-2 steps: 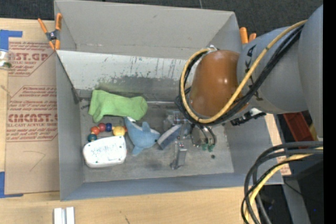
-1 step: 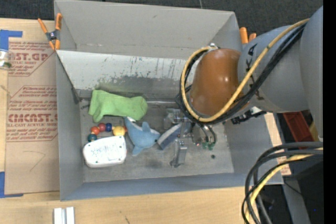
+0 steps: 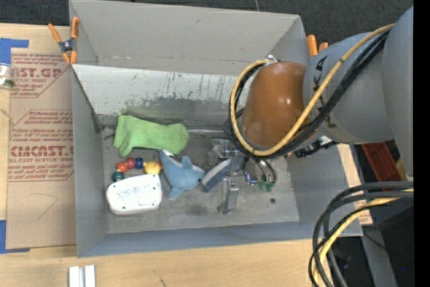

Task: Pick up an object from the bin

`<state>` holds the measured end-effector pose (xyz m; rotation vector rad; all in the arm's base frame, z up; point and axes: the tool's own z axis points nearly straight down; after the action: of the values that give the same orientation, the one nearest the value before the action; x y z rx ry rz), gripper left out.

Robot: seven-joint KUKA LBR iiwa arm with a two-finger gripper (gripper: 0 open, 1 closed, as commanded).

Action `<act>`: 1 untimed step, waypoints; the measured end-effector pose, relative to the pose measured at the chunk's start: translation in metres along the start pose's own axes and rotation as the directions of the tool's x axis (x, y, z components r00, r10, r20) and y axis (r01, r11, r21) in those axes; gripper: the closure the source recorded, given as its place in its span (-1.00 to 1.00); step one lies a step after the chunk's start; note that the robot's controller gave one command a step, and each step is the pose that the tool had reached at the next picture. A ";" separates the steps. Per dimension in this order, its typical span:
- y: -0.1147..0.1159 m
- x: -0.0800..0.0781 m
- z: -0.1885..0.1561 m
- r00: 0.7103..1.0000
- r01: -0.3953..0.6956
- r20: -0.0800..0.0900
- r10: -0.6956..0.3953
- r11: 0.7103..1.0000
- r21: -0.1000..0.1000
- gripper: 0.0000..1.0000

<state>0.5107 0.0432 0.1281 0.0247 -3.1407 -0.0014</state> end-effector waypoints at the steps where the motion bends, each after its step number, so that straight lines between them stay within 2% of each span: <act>1: -0.005 -0.001 -0.002 1.000 0.030 0.001 -0.030 1.000 0.000 -1.00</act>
Offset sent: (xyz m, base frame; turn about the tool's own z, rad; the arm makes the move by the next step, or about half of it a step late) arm 0.0053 -0.0139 -0.0026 -0.0892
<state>0.5119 0.0385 0.1301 0.0714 -3.1408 -0.0013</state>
